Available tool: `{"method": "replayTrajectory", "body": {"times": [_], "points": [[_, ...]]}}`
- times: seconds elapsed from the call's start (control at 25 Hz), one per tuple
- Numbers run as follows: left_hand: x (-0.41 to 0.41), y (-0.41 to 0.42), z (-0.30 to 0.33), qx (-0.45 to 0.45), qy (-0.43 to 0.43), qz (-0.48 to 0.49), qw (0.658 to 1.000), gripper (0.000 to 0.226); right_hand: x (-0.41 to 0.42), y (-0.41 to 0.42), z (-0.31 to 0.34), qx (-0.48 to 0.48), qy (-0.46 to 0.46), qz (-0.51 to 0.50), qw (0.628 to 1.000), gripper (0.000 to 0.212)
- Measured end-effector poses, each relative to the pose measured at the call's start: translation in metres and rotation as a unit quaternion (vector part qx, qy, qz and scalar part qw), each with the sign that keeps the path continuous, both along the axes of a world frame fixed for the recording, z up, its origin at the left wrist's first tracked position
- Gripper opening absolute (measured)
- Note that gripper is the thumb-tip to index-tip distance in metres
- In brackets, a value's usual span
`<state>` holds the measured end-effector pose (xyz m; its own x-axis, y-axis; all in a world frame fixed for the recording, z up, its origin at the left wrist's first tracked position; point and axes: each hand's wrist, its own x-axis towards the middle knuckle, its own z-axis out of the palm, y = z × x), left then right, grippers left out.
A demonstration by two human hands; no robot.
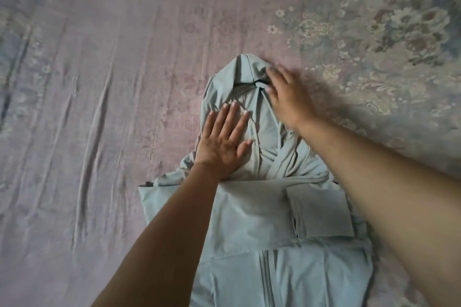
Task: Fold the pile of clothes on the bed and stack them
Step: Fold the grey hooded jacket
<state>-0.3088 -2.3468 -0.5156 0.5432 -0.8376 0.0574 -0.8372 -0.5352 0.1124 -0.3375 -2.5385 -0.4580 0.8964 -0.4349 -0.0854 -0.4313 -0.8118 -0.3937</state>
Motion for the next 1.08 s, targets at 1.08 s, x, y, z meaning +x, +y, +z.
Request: {"method": "replayTrajectory", "body": {"times": [1.08], "points": [[-0.174, 0.141, 0.09, -0.071, 0.105, -0.058, 0.99, 0.008, -0.275, 0.132, 0.033, -0.02, 0.005, 0.278, 0.96, 0.019]]}}
